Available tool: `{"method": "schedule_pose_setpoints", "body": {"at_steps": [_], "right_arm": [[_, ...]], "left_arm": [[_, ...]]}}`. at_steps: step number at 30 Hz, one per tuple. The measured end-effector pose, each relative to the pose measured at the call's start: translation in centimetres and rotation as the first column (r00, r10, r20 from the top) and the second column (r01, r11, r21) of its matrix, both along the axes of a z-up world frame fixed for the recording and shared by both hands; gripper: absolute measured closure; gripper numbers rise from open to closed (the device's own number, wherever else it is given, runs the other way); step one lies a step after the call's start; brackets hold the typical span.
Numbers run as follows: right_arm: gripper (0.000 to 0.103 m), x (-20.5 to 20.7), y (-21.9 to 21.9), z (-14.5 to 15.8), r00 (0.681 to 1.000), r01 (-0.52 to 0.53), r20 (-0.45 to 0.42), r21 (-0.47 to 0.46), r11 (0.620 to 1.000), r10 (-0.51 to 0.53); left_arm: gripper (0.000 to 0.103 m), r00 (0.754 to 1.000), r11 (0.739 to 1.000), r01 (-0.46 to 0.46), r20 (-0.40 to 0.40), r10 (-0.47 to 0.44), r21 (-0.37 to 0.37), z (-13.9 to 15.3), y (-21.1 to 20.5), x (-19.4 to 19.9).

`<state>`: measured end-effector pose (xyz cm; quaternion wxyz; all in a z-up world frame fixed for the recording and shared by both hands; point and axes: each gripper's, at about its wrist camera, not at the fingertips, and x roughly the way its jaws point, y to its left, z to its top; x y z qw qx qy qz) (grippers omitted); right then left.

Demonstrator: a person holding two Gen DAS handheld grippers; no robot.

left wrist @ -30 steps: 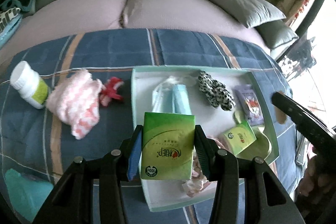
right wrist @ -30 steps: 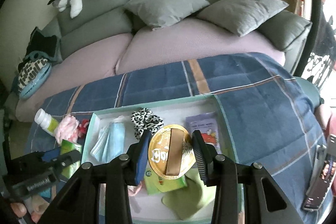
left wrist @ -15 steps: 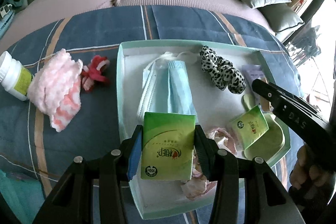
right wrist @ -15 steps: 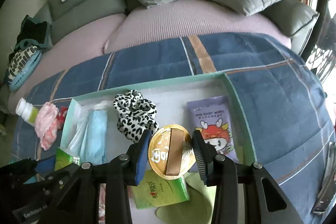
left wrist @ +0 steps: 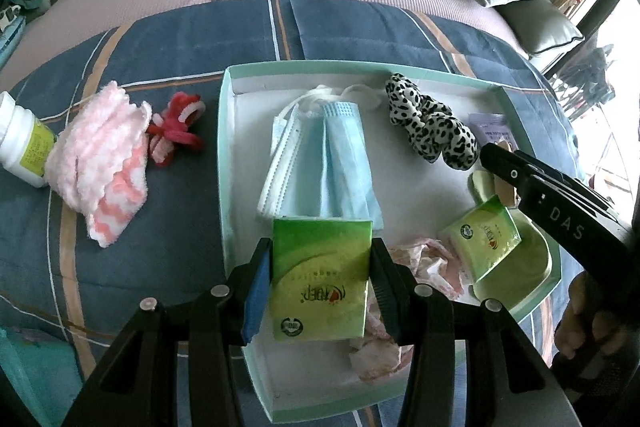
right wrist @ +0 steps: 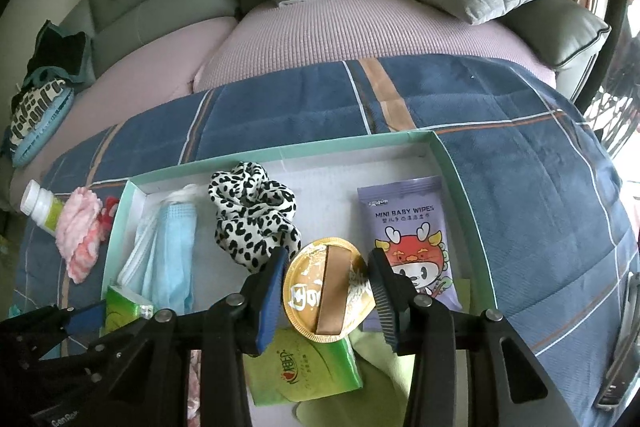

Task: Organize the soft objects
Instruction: 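Open both tools to drop the green pack and yellow sponge into the tray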

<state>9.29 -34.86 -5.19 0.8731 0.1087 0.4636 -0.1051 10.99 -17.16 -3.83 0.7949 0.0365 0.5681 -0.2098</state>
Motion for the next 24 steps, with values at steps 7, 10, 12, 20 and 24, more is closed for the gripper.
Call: {"method": "schedule_pose_setpoints", "body": {"at_steps": [7, 10, 12, 20, 24], "right_arm": [[0.057, -0.3, 0.0, 0.8, 1.0, 0.001, 0.013, 0.003, 1.0, -0.001], [0.045, -0.5, 0.1, 1.4, 1.0, 0.005, 0.028, -0.002, 1.0, -0.005], [0.043, -0.6, 0.2, 1.7, 0.999, 0.006, 0.034, -0.008, 1.0, -0.006], [0.041, -0.9, 0.5, 2.4, 0.999, 0.006, 0.04, -0.023, 1.0, -0.005], [0.041, -0.8, 0.7, 2.3, 1.0, 0.001, 0.03, -0.033, 0.999, 0.0]], "left_arm": [[0.048, 1.0, 1.0, 0.001, 0.02, -0.001, -0.015, 1.2, 0.5, -0.1], [0.042, 0.999, 1.0, -0.002, 0.036, 0.003, -0.024, 1.8, 0.8, -0.2], [0.041, 0.999, 1.0, -0.005, 0.047, 0.006, -0.027, 2.2, 1.0, -0.3], [0.031, 0.996, 0.998, -0.041, 0.076, 0.045, -0.043, 3.4, 2.4, 0.0], [0.03, 0.994, 0.996, -0.073, 0.081, 0.077, -0.047, 3.5, 3.0, 0.4]]}}
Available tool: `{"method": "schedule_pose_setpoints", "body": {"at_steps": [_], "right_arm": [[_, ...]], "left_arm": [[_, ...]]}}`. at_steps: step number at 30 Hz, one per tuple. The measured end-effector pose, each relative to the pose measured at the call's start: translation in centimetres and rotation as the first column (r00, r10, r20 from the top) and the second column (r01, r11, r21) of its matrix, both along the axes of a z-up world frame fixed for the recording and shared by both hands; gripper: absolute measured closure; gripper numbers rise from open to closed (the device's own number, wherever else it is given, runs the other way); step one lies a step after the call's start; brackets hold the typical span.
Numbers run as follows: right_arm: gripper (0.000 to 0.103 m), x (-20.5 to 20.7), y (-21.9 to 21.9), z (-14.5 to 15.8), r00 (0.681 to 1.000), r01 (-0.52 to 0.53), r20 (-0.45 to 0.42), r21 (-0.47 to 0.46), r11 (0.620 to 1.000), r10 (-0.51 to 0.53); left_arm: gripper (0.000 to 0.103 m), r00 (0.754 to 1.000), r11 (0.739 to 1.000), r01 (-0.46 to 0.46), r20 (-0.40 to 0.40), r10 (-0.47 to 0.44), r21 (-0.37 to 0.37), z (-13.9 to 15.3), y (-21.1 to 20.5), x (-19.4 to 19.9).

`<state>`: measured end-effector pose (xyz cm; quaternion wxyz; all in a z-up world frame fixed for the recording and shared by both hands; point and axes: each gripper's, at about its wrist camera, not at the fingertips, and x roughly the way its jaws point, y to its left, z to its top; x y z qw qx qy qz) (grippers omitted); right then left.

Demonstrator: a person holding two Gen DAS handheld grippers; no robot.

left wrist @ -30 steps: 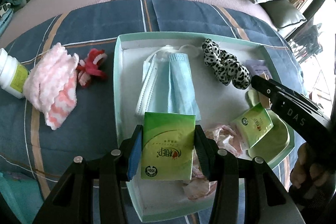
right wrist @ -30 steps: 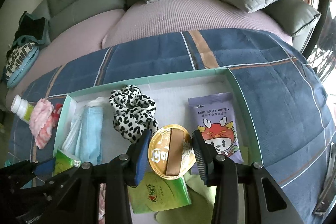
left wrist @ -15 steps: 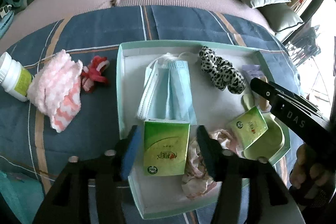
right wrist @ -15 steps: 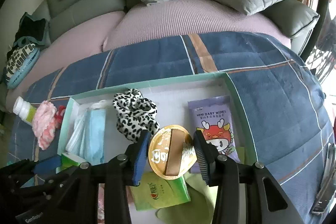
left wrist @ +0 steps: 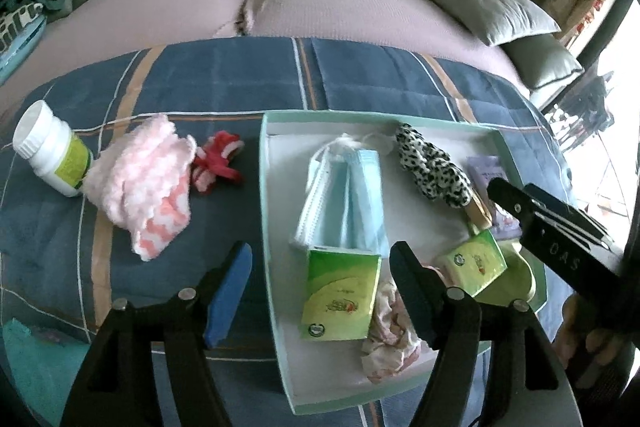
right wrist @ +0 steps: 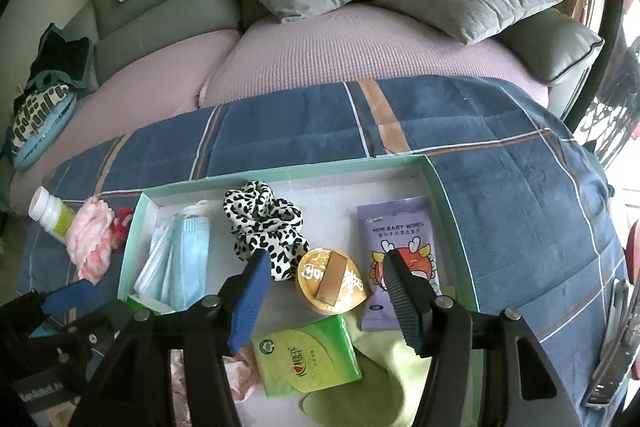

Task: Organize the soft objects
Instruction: 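Open both tools to drop the green pack and yellow sponge into the tray, then withdraw both tools from the tray toward the pink fluffy cloth and red toy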

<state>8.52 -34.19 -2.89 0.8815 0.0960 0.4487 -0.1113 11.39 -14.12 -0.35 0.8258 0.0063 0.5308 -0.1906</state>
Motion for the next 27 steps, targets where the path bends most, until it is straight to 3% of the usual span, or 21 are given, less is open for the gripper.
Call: {"method": "schedule_pose_setpoints", "body": {"at_steps": [2, 4, 8, 10, 15, 27], "right_arm": [[0.032, 0.1, 0.2, -0.1, 1.0, -0.005, -0.008, -0.008, 1.0, 0.005], [0.019, 0.1, 0.4, -0.1, 1.0, -0.005, -0.009, -0.024, 1.0, 0.005], [0.001, 0.3, 0.5, -0.1, 1.0, -0.009, -0.003, -0.023, 1.0, 0.009], [0.0, 0.3, 0.7, -0.2, 1.0, -0.017, -0.001, -0.025, 1.0, 0.017], [0.0, 0.4, 0.8, -0.2, 1.0, -0.013, 0.0, -0.012, 1.0, 0.013], [0.0, 0.4, 1.7, 0.2, 1.0, -0.016, -0.015, 0.003, 1.0, 0.017]], "left_arm": [[0.024, 1.0, 1.0, -0.027, 0.008, 0.027, 0.008, 0.0, 0.3, 0.3], [0.008, 0.996, 0.997, -0.075, 0.043, 0.073, 0.027, 0.1, 1.2, 0.6], [0.005, 0.985, 0.987, -0.156, 0.076, 0.153, 0.038, 0.2, 2.9, 1.1], [0.0, 0.979, 0.981, -0.191, 0.074, 0.188, 0.035, 0.0, 3.7, 1.4], [0.0, 0.965, 0.967, -0.252, 0.092, 0.247, 0.04, -0.1, 5.2, 1.7], [0.0, 0.954, 0.958, -0.287, 0.092, 0.285, 0.005, 0.1, 6.4, 1.9]]}}
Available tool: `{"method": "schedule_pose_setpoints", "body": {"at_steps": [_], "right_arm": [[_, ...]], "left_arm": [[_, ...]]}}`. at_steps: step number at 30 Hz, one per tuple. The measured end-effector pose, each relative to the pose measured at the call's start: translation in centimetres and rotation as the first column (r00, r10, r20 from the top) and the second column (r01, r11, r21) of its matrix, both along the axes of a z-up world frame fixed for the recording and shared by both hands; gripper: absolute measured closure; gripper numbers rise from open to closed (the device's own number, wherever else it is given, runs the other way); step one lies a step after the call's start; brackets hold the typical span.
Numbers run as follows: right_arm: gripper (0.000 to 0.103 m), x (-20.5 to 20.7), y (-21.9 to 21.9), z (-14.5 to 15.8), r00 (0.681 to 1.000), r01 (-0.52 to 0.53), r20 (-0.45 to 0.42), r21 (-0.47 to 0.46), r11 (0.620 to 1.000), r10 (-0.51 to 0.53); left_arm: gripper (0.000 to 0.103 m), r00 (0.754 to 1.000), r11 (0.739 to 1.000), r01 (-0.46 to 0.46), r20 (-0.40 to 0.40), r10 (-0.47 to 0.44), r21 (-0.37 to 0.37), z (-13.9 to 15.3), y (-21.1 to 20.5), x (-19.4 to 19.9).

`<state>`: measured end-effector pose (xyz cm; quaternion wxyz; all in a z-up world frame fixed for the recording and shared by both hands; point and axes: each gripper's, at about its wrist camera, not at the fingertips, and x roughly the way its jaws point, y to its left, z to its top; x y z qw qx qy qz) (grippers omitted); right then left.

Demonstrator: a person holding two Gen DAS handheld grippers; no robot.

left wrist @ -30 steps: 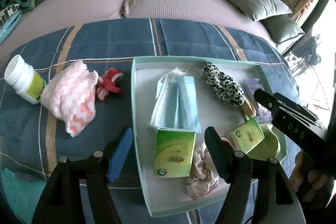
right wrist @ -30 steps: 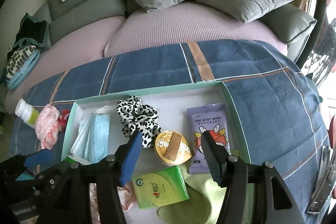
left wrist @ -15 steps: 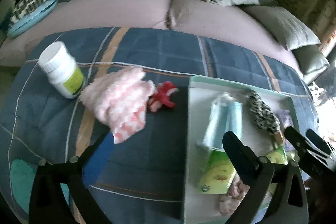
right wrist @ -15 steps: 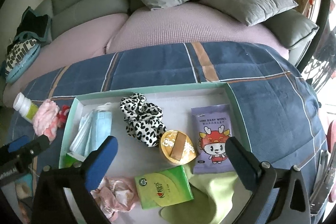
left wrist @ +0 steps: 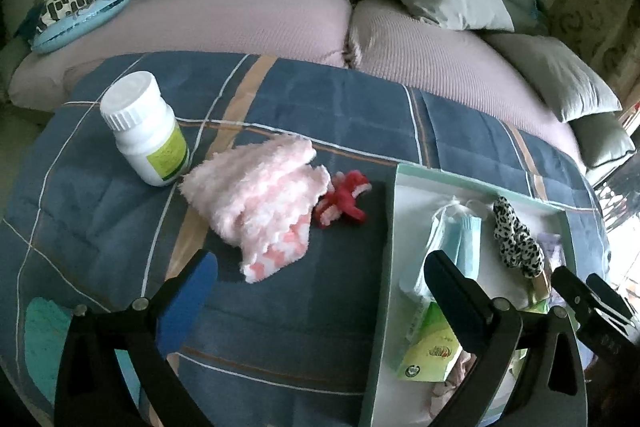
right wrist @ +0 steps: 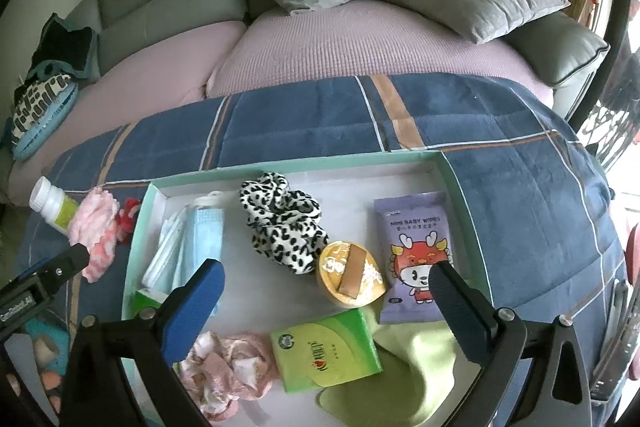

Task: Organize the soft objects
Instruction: 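Withdraw both tools from the tray toward the pink fluffy cloth and red toy, then grasp the pink fluffy cloth beside the pill bottle with the left tool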

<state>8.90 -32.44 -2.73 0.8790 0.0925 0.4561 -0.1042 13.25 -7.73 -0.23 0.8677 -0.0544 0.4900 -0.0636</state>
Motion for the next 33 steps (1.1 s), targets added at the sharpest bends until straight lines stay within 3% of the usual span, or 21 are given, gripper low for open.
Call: {"method": "schedule_pose_setpoints", "body": {"at_steps": [10, 21, 33], "right_arm": [[0.0, 0.3, 3.3, 0.5, 0.999, -0.047, 0.015, -0.022, 0.999, 0.047], [0.0, 0.8, 5.5, 0.4, 0.995, -0.097, 0.016, 0.028, 0.995, 0.097], [0.0, 2.0, 10.1, 0.1, 0.983, -0.186, 0.014, 0.069, 0.98, 0.185]], "left_arm": [[0.0, 0.997, 0.996, -0.079, 0.01, 0.08, -0.032, 0.1, 2.9, 0.4], [0.0, 0.98, 0.98, -0.192, 0.043, 0.194, -0.042, 0.7, 7.5, 0.4], [0.0, 0.969, 0.97, -0.238, 0.059, 0.241, -0.051, 0.9, 10.5, 0.0]]}}
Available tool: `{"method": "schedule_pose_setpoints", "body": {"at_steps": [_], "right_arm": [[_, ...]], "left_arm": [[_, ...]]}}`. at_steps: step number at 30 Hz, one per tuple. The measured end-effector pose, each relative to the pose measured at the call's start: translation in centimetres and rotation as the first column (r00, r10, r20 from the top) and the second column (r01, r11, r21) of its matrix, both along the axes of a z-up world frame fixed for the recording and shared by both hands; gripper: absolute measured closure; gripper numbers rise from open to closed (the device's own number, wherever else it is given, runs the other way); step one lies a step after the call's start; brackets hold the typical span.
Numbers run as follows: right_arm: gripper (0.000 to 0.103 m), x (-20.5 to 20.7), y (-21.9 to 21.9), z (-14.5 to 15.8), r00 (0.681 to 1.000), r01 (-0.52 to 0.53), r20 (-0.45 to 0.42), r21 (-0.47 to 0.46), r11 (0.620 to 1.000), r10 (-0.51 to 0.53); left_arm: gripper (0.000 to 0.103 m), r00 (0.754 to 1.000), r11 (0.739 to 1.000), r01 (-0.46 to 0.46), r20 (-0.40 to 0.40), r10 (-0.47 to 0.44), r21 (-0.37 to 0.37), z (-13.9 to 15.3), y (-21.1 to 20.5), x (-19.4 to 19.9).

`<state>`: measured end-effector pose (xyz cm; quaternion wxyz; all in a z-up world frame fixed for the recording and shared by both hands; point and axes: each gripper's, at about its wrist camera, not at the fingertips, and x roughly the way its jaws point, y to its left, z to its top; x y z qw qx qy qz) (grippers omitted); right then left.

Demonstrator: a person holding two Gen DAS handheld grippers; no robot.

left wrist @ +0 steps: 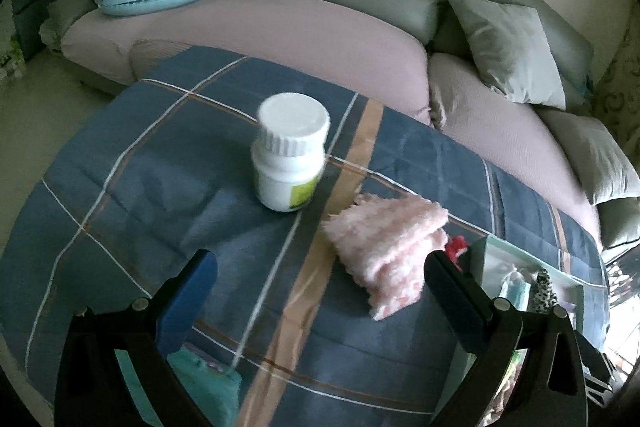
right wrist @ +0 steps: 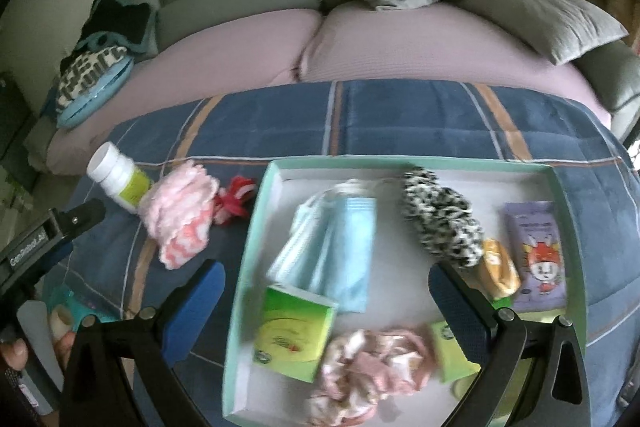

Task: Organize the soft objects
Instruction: 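Grasp the pink fluffy cloth beside the pill bottle with the left tool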

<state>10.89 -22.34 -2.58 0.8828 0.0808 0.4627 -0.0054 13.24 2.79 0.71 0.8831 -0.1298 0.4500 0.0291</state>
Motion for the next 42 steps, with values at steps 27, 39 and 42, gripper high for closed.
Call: {"method": "schedule_pose_setpoints", "body": {"at_steps": [27, 39, 42], "right_arm": [[0.0, 1.9, 2.5, -1.2, 0.999, -0.04, -0.023, 0.008, 0.999, 0.04], [0.0, 3.6, 4.2, -2.0, 0.996, -0.082, -0.034, -0.015, 0.997, 0.081], [0.0, 4.0, 4.9, -2.1, 0.994, -0.101, -0.035, -0.034, 0.994, 0.1]], "left_arm": [[0.0, 1.0, 0.992, 0.013, -0.004, -0.013, -0.124, -0.5, 2.5, 1.3], [0.0, 0.993, 0.988, 0.078, -0.082, -0.089, -0.132, -3.4, -1.3, 4.6], [0.0, 0.991, 0.991, 0.079, -0.103, -0.091, -0.106, -3.9, -1.9, 5.2]]}}
